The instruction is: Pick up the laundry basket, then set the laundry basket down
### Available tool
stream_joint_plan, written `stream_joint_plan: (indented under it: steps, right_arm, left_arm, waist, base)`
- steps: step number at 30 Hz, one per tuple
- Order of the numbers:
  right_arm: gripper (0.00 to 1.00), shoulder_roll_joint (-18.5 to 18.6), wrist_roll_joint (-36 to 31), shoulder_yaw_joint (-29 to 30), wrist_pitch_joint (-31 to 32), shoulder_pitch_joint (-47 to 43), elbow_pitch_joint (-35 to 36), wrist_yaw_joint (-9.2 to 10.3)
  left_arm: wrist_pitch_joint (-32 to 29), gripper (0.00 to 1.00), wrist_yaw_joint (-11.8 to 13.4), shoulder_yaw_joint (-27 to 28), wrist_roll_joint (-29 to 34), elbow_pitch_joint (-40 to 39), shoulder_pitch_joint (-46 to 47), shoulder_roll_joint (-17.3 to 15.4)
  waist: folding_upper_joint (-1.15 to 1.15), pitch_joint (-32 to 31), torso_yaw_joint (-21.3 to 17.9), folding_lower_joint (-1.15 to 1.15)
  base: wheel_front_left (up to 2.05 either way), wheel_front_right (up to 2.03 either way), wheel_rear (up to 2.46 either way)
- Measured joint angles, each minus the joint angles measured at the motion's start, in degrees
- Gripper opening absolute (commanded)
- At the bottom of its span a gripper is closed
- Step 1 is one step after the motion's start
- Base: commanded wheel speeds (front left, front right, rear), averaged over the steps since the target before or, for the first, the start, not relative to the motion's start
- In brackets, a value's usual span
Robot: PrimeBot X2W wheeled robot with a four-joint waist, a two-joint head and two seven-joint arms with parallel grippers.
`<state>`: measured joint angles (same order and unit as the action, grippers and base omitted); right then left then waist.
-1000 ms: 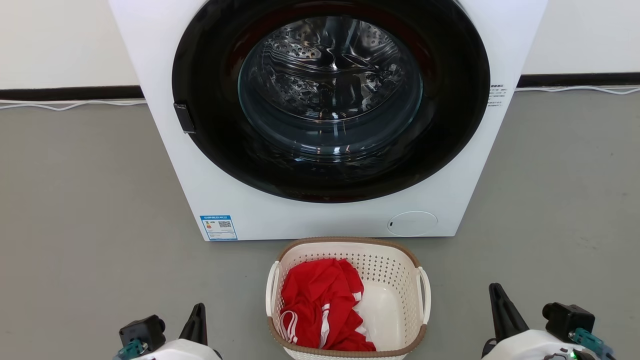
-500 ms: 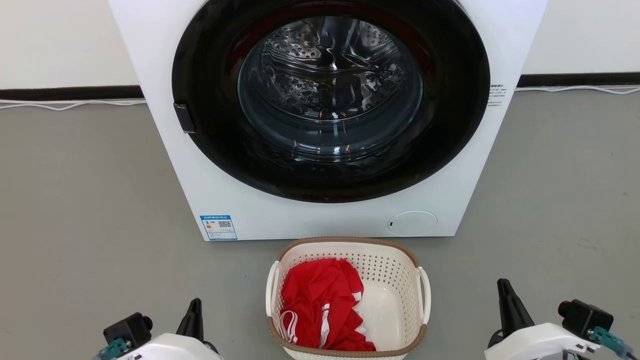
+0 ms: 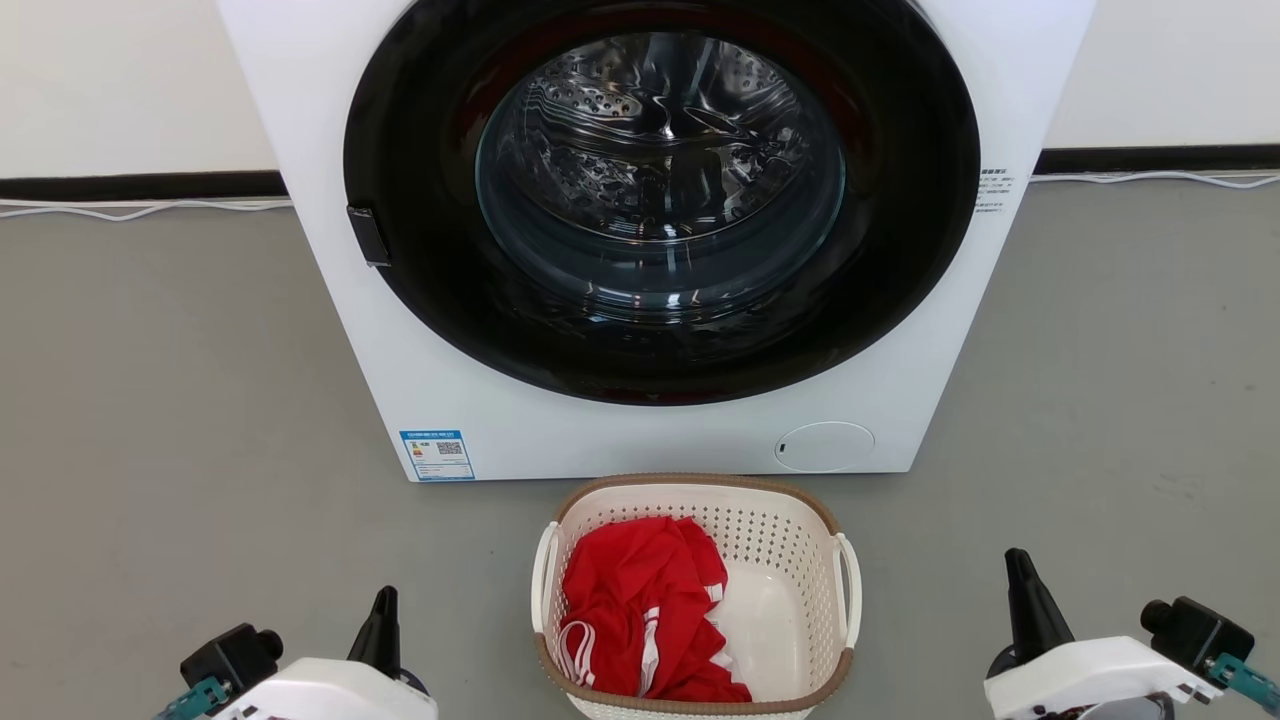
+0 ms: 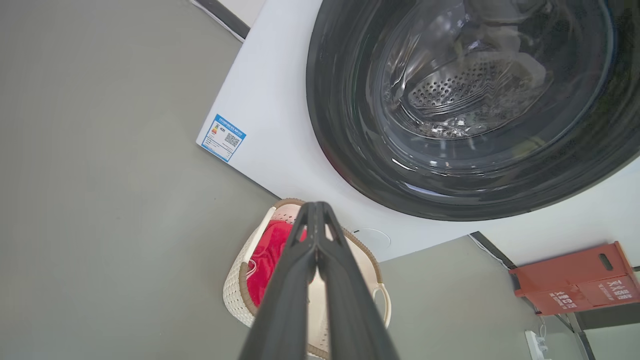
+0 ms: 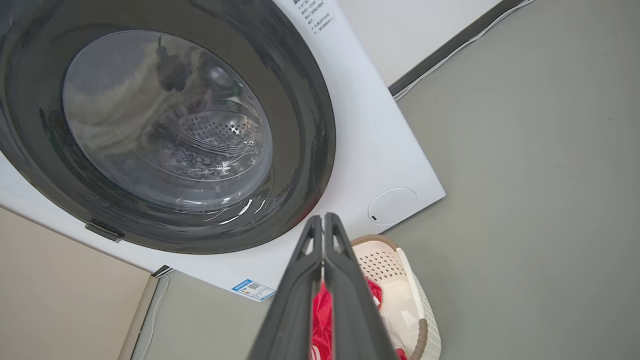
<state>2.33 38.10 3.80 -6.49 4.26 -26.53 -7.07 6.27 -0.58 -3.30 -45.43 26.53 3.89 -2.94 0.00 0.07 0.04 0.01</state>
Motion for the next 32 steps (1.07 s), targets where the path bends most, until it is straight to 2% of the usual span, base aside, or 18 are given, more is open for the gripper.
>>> stream_joint_plan:
  steps: [32]
  right_arm:
    - [0.0, 0.0, 22.0, 1.7, 5.3, 0.0, 4.3, 0.0]
  left_arm:
    - [-5.3, 0.0, -2.5, 3.3, -19.1, -4.4, 0.0, 0.3]
  waist:
    - [0.0, 0.0, 0.0, 0.0]
  base:
    - [0.0, 0.0, 0.0]
